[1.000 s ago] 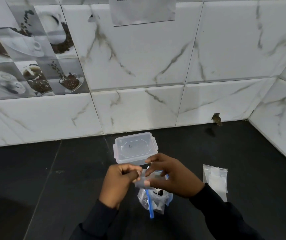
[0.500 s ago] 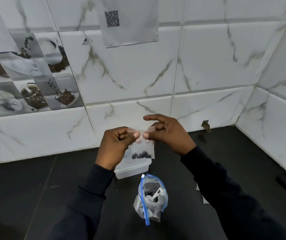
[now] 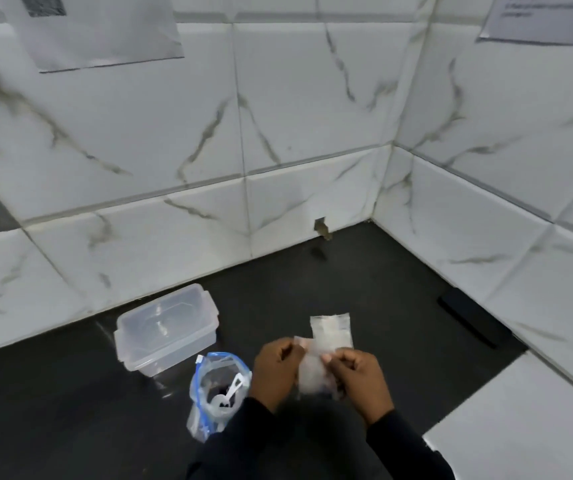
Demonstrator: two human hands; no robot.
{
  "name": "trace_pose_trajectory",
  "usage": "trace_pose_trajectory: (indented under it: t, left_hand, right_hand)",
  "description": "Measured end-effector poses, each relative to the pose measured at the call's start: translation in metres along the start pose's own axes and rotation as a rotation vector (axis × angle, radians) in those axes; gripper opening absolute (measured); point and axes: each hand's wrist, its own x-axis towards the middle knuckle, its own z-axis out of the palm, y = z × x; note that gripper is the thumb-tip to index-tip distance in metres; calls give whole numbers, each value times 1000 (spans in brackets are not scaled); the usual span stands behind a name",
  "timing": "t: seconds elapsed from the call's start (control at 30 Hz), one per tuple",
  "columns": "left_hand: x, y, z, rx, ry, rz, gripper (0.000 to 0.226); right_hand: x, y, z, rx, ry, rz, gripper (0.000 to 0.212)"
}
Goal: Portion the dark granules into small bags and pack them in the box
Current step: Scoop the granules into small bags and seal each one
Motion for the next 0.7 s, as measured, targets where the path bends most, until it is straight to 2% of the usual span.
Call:
trace_pose_trajectory:
  t: [0.1, 0.2, 0.27, 0.4, 0.47, 0.57, 0.7]
  left_hand:
    - [7, -30, 52, 127, -219, -141, 35]
    - [16, -53, 90, 169, -273, -266, 35]
    - [23, -55, 103, 196, -276, -300, 35]
    - [35, -48, 120, 223, -295, -343, 24]
    - [37, -44, 123, 257, -274, -342, 19]
    - [30, -36, 118, 274, -266, -336, 19]
    - [19, -32, 95, 158, -180, -315, 31]
  right_hand:
    - [-1, 46, -32, 35, 104, 241, 20]
    - [5, 80, -51, 9, 120, 439, 23]
    - [16, 92, -61, -138, 138, 420, 25]
    - [46, 79, -75, -537, 278, 244, 5]
    - [66, 66, -70, -574, 234, 200, 19]
    - [89, 59, -52, -638, 87, 289, 37]
    - [103, 63, -38, -695, 61, 356, 32]
